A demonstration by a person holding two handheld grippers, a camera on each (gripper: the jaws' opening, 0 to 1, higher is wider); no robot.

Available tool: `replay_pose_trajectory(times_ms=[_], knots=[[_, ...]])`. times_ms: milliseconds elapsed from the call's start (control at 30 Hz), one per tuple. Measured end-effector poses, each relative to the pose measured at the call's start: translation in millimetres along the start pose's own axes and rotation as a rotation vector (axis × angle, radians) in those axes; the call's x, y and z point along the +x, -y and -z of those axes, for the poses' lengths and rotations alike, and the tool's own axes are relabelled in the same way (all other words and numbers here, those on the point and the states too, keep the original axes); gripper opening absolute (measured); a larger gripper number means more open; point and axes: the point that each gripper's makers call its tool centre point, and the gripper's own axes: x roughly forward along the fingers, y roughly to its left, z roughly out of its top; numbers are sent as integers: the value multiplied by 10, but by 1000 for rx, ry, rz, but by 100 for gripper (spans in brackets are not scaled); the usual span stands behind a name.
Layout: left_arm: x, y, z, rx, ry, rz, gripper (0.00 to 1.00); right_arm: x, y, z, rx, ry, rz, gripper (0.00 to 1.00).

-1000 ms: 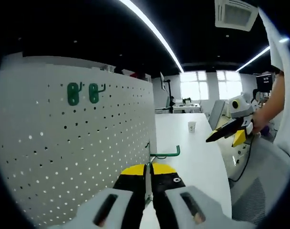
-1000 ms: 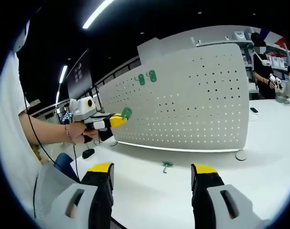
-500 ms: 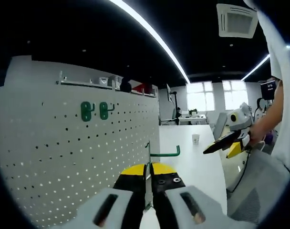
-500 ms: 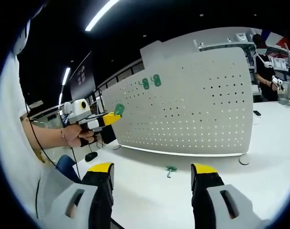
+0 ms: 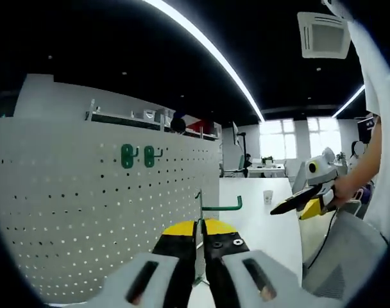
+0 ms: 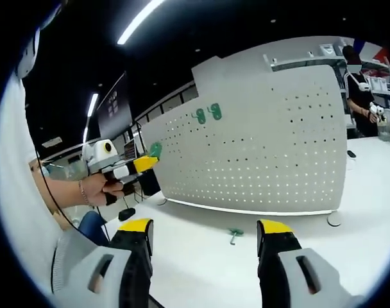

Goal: Insert the hook assembly into the mounting plate slot until the hook locks in place.

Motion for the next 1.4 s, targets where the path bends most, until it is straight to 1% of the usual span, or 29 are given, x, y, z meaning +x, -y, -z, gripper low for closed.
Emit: replay_pose_trajectory(times_ms=[300,767,1000,1067,1100,1133,1167,1200,1233,1267,1300,1367,1400], knots=[[-64,4,-160,-20,58,-35,3,33,-71,-97,11,28,-21,63],[-114,3,-221,-33,94,-57,3,15,-90,-98,14,34,-24,63],[-116,-9,-216,-36,90,-61,3,44,-116,-122,10,41,-33,62],[-116,-6,-205,-38,87,-61,3,61,-181,-249,7,103,-56,63],[-118,-7,-202,-40,85,-63,3,50,-201,-409,-18,184,-49,64],[-119,-6,-204,-39,85,-63,3,42,-248,-473,-9,216,-66,65],[-122,-6,-203,-40,84,-64,3,35,-316,-541,20,248,-97,64],[-124,-7,-201,-40,84,-65,3,31,-340,-587,9,270,-106,64],[-127,-8,-197,-41,82,-66,3,23,-370,-644,-28,295,-109,63],[-129,-9,-194,-41,81,-67,3,24,-406,-646,-21,295,-123,62],[-132,-13,-192,-42,80,-69,3,40,-410,-628,-12,281,-124,61],[-133,-14,-191,-44,81,-69,3,75,-402,-596,-30,263,-117,60],[-132,-13,-190,-45,81,-69,3,83,-403,-584,-25,257,-121,59]])
